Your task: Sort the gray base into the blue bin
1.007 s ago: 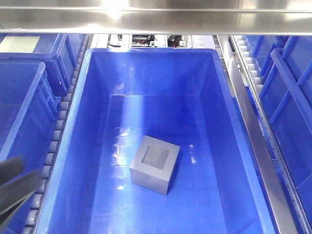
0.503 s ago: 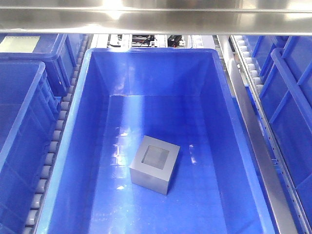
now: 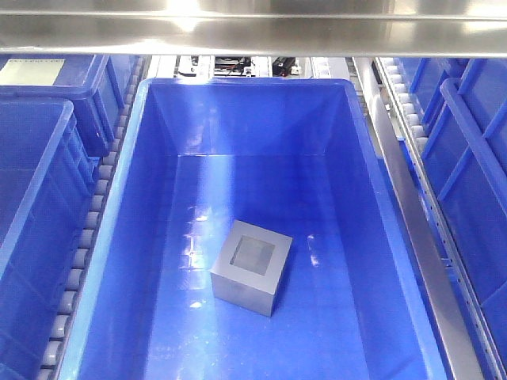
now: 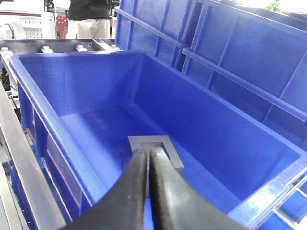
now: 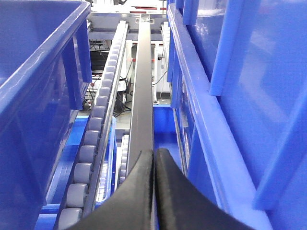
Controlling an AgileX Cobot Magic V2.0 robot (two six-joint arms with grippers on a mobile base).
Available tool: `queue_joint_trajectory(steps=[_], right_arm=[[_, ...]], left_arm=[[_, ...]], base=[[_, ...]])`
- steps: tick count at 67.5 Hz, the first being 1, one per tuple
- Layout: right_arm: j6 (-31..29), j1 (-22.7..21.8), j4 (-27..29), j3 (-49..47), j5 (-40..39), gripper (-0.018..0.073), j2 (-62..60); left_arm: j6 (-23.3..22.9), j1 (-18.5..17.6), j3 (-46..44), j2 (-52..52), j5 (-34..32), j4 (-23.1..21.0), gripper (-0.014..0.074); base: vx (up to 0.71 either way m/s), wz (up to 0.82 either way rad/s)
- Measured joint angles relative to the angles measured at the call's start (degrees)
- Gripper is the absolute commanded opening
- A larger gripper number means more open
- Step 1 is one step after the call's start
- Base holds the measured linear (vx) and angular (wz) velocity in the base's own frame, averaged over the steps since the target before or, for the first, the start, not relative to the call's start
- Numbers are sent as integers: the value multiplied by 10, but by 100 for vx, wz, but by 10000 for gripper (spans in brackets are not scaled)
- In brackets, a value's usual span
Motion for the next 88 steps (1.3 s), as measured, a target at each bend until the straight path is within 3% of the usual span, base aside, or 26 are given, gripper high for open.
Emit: queue_joint_trajectory(steps=[16,21,48,65,77,88], right_arm=[[0,0,0,0,0,-5,0],[0,0,0,0,0,-5,0],[0,0,0,0,0,-5,0],[0,0,0,0,0,-5,0],[0,0,0,0,0,-5,0],[0,0,0,0,0,-5,0]], left_arm=[[0,1,10,1,-26,6,-8],[5,16,20,1,-44,12,-8],[8,307,77,-7,-73,16,-8],[13,419,147,-65,-93,16,-8],[20,442,230,-94,-153,20,-8],[21,442,243,-96,-160,20,-8]], base=[[0,0],[0,0],[0,0],[0,0],[0,0],[0,0]])
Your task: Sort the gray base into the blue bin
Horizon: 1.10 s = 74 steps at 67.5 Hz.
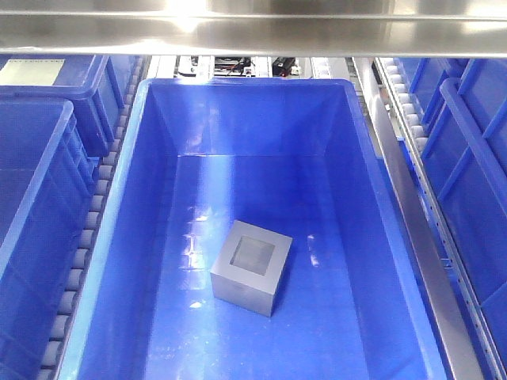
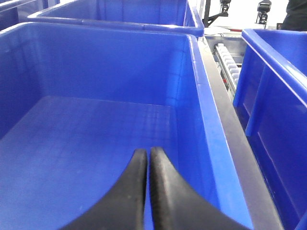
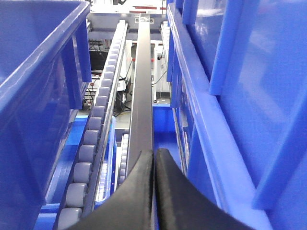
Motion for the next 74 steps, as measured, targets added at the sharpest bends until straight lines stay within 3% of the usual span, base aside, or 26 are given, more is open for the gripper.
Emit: queue_joint_trajectory(steps=[14,31,74], right_arm=[[0,0,0,0,0,-5,0],[0,0,0,0,0,-5,0],[0,0,0,0,0,-5,0]], left_arm=[[0,-3,1,0,0,-4,-8],[8,-36,1,0,0,-5,-8],[9,-36,1,0,0,-5,-8]], base=[[0,0],[0,0],[0,0]])
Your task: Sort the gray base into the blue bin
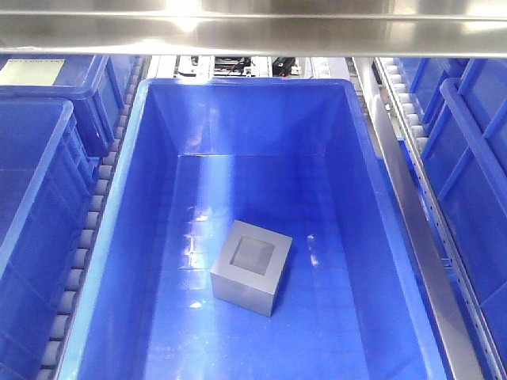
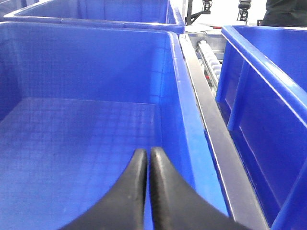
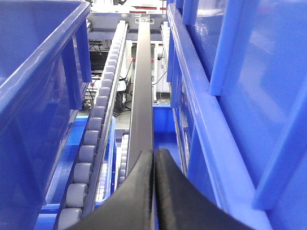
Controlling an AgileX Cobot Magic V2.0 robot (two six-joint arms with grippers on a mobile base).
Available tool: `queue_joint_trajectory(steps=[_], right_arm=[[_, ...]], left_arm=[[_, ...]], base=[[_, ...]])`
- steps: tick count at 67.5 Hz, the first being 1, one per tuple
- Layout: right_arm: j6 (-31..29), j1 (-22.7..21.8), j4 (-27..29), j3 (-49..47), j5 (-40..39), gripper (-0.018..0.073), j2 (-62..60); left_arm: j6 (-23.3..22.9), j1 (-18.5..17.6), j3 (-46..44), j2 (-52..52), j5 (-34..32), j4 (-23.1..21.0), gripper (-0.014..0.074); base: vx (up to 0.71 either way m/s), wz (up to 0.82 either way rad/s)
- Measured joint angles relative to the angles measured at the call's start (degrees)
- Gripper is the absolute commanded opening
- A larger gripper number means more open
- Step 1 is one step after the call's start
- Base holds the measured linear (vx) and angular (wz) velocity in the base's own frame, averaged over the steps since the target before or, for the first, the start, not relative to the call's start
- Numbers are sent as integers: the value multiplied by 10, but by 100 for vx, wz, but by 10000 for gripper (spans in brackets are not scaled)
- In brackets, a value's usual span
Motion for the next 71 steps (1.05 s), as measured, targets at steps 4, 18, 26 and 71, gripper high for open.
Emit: queue_joint_trajectory(steps=[4,18,26,71], right_arm=[[0,0,0,0,0,-5,0],[0,0,0,0,0,-5,0],[0,0,0,0,0,-5,0],[0,0,0,0,0,-5,0]], left_arm=[[0,0,0,0,0,0,-8],[0,0,0,0,0,0,-8],[0,0,0,0,0,0,-8],[0,0,0,0,0,0,-8]], base=[[0,0],[0,0],[0,0],[0,0]])
